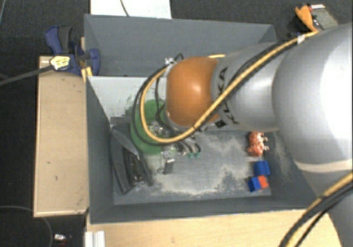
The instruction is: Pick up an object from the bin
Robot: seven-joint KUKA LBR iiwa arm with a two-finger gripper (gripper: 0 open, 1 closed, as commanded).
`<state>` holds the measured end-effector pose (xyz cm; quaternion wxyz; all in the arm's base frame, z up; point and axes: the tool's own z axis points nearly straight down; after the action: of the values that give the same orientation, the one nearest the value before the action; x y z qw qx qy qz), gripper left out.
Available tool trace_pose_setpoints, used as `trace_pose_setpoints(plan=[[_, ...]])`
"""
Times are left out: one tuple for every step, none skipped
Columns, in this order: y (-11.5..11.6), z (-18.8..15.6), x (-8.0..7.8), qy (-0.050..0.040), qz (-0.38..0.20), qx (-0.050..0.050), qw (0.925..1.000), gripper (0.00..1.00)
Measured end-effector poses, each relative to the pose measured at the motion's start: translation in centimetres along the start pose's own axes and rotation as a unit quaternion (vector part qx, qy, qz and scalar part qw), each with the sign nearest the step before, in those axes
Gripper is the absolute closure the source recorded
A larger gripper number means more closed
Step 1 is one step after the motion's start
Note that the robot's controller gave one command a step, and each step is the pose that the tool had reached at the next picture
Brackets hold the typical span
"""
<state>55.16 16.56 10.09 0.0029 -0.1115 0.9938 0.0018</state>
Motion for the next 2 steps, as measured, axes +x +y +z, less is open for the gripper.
trace_pose_setpoints(plan=[[-0.91,3.12,-1.18,0.0003,0.009,0.003,1.0000,0.00],[-0.23,3.10,-1.51,0.0202,0.189,0.003,0.9817,1.00]])
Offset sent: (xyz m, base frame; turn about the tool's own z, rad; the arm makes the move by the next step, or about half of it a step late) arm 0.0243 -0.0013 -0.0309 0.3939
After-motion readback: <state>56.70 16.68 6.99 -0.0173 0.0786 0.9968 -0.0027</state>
